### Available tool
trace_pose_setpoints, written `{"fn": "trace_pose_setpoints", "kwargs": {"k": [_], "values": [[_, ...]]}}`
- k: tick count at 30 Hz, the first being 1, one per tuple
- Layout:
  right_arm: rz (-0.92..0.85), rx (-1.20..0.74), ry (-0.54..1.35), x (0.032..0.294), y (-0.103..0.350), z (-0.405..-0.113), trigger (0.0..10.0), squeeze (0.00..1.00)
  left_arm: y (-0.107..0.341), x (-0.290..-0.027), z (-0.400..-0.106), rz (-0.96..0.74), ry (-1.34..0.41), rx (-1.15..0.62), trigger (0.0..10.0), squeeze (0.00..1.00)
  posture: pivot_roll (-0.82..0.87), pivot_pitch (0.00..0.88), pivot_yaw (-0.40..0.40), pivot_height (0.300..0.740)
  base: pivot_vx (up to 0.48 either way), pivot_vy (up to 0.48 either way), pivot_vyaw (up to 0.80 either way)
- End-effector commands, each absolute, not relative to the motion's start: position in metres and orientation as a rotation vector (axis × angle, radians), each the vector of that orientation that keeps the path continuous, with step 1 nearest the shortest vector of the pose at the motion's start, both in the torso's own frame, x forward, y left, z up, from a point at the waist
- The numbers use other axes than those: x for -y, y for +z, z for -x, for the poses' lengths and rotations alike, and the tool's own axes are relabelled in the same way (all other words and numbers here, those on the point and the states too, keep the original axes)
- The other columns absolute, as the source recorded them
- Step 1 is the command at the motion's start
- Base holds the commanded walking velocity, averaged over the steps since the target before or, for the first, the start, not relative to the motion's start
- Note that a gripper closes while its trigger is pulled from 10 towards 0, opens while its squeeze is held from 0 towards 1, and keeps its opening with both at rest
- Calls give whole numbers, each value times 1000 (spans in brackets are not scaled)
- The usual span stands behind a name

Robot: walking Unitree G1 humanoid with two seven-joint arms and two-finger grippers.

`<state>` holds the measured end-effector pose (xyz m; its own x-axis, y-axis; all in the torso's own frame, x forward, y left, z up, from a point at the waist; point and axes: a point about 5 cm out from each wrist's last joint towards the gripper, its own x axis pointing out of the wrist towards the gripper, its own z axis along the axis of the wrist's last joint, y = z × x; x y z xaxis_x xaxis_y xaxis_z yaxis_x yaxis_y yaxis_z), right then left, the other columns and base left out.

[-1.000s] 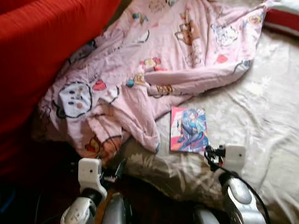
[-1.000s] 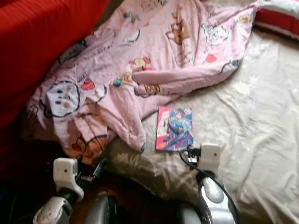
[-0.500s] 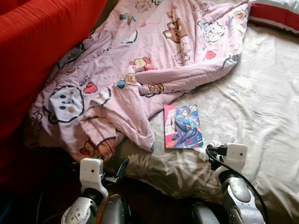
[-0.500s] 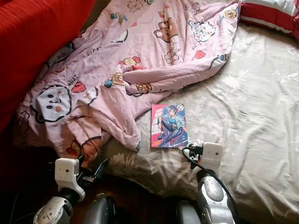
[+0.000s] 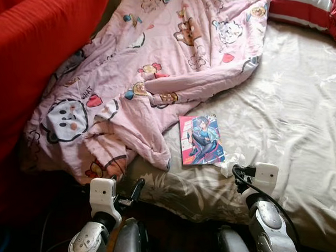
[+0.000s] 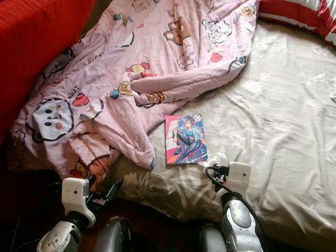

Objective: Clean up the room

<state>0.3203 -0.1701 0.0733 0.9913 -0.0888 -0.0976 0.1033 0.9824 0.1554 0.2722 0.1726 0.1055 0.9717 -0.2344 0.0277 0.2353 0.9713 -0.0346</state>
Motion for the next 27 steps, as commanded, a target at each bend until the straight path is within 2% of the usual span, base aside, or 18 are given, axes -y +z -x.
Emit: {"fn": "trace_pose_setpoints", "kwargs": {"k": [1, 19, 27], "values": [[-170, -124, -106, 170, 63, -315, 10000, 0, 102, -175, -267, 28, -235, -2, 10000, 0, -9, 396, 20, 628, 240, 0, 0], [-199, -125, -117, 169, 61, -317, 10000, 0, 103, -175, -268, 17, -243, -4, 10000, 0, 1, 399, 31, 628, 313, 0, 0], [-191, -126, -112, 167, 60, -317, 10000, 0, 103, -175, -268, 11, -248, -8, 10000, 0, 4, 401, 36, 628, 0, 0, 0]]}}
